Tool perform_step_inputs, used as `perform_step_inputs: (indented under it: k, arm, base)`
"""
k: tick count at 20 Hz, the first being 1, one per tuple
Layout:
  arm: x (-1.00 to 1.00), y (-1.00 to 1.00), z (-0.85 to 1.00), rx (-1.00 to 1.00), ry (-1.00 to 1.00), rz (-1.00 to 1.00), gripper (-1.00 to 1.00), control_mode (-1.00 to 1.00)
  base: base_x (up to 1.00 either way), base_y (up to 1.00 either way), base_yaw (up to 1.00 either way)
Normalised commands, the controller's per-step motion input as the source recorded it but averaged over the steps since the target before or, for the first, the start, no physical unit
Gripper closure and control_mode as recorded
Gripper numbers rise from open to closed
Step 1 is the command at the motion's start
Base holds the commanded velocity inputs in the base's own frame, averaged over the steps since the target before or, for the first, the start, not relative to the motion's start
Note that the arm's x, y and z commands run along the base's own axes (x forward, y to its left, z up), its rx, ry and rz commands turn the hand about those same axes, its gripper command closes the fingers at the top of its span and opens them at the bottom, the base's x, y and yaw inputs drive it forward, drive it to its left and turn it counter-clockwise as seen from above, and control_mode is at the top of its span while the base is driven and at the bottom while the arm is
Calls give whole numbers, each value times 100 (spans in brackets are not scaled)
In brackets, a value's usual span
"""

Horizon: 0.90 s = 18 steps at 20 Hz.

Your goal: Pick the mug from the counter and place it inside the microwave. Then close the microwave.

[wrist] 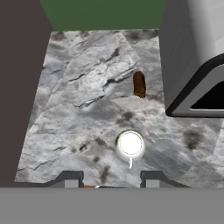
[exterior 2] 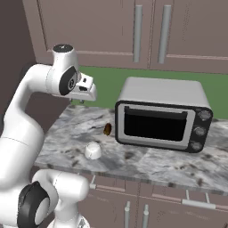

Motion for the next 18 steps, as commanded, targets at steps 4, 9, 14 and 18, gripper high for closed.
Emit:
perform_step_inputs:
  k: [4,9,14,18]
  arm:
    - [0,0,0,0,0,0,-100,-100]
    - [-3,0,-11,0,6,0,-100,-100]
    - [-39,0,-32,-1,2,0,-100,-100]
    - [-44,0,-9,-8,0,0,-100,-100]
  base:
    - [0,0,0]
    - [0,0,0]
    - [0,0,0]
    - [0,0,0]
